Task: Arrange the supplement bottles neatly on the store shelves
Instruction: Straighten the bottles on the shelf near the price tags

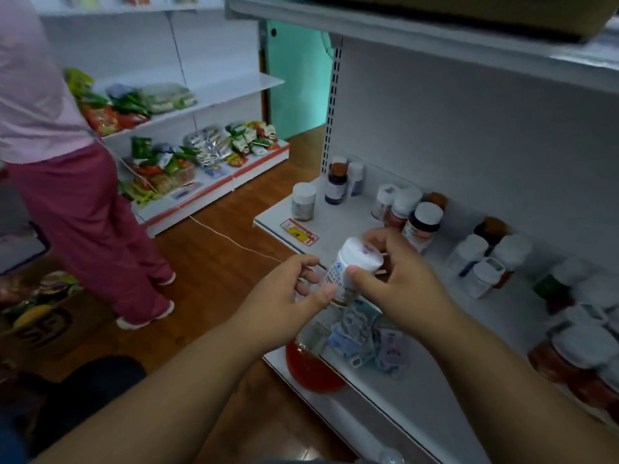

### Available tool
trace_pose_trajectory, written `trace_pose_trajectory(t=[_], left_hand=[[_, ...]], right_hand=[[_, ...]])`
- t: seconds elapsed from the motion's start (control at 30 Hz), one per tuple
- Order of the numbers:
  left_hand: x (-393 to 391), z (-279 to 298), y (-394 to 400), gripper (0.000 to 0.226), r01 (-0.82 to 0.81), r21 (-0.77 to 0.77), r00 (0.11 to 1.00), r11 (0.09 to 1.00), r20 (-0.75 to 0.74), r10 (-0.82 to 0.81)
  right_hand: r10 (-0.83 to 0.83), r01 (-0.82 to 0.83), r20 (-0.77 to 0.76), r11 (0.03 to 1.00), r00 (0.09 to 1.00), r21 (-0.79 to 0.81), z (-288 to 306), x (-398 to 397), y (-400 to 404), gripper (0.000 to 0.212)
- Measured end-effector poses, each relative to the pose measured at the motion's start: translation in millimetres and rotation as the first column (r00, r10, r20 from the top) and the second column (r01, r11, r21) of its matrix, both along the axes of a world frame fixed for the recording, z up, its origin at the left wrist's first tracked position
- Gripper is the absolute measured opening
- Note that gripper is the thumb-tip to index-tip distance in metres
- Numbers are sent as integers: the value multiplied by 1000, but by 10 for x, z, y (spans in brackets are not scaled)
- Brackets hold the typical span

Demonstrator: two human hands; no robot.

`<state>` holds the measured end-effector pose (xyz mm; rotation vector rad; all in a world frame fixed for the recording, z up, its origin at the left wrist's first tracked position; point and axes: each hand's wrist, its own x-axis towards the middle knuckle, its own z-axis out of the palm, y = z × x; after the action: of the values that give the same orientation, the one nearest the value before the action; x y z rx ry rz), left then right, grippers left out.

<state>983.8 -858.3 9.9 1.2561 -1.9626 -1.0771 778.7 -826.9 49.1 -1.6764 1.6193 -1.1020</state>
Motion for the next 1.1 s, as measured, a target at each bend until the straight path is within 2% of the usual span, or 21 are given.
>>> trace_pose_trajectory(t=[0.13,0.37,0.5,0.57,0.63,0.77,0.9,1.1], left_hand=[[-67,-71,-594,74,53,-29,998,998,33,-52],[-50,-144,-1392,69,77,-119,985,990,164,-57],[7,-136,-1889,61,106,-362,965,926,261,-8],[-33,-142,-2171,54,141,-482,944,865,329,29],[-78,-172,-2456,58,247,-564,914,788,407,4],[-185,-177,-2946,84,536,-466,767,704,617,-175],[-324,-245,-3192,82,751,-313,560,581,769,-309],[-360,-265,-3244,68,820,-264,497,508,768,-403]], right_hand=[[-94,96,-76,995,993,28,-72,-33,-507,47],[-78,79,-143,997,987,4,-202,14,-1381,46],[-114,122,-212,992,971,26,-313,42,-1711,43],[-142,161,-287,986,947,43,-416,73,-1827,38],[-171,207,-356,976,919,67,-519,118,-1934,37],[-195,257,-398,961,896,107,-606,257,-2081,34],[-249,315,-399,943,882,107,-672,417,-2120,36],[-350,420,-396,902,849,104,-678,558,-2096,39]])
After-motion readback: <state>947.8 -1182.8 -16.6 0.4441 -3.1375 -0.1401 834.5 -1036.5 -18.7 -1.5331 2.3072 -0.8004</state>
